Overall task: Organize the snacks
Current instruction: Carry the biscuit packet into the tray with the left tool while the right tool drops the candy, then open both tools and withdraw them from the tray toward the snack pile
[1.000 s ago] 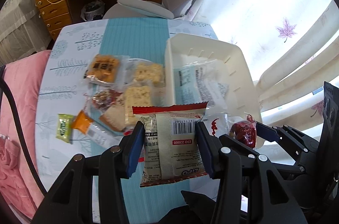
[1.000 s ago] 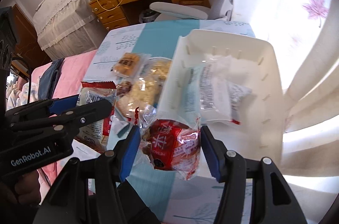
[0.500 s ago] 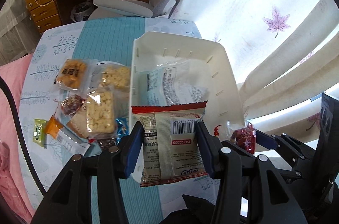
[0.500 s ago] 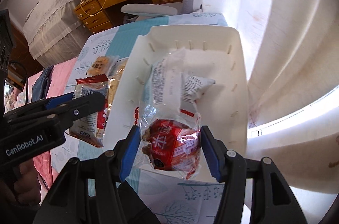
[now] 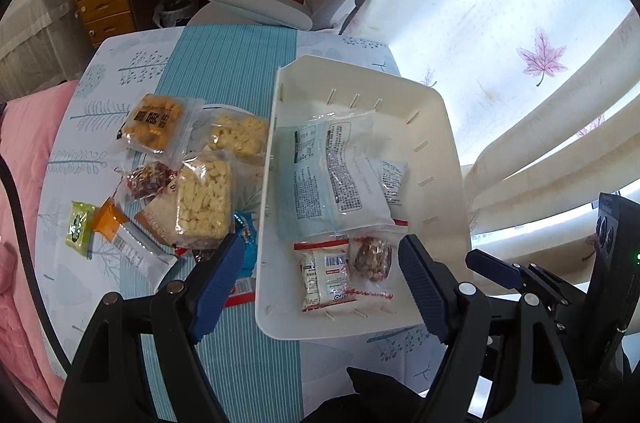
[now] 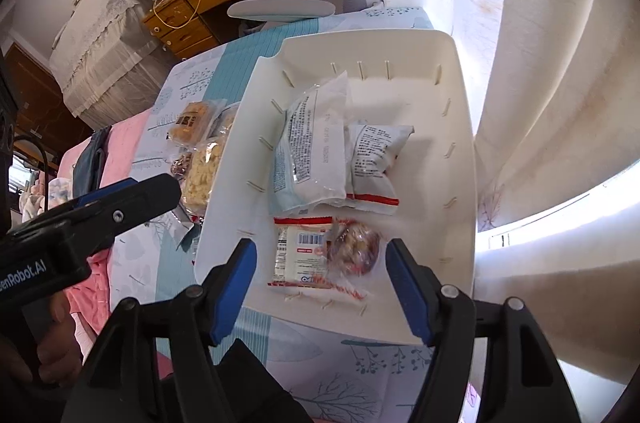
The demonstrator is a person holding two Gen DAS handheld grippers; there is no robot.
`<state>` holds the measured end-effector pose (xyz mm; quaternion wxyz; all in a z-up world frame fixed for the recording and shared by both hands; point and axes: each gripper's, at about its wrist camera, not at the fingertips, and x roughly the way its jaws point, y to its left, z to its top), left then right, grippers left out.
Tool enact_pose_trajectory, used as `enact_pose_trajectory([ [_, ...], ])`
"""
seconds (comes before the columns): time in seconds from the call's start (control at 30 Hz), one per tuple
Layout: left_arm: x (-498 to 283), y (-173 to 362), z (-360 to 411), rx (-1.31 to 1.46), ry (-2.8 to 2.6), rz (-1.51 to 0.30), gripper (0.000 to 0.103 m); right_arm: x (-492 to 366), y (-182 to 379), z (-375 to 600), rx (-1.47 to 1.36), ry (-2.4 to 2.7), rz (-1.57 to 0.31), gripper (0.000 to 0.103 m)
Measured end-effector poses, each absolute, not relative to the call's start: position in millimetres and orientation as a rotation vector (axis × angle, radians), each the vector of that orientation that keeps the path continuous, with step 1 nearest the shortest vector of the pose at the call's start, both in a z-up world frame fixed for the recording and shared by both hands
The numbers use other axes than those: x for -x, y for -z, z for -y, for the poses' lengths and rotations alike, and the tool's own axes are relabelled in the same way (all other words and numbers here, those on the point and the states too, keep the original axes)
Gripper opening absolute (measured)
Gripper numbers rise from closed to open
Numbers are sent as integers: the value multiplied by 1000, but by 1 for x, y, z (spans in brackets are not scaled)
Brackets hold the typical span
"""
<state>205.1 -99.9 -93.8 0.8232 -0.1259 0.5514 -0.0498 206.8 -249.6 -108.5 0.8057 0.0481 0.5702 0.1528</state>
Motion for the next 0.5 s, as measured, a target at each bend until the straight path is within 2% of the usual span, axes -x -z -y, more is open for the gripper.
enact_pose_trajectory([
  [0.5,-161,117,37,363,-39,-1233,78,-197,113,224,-127,-375,-1253,68],
])
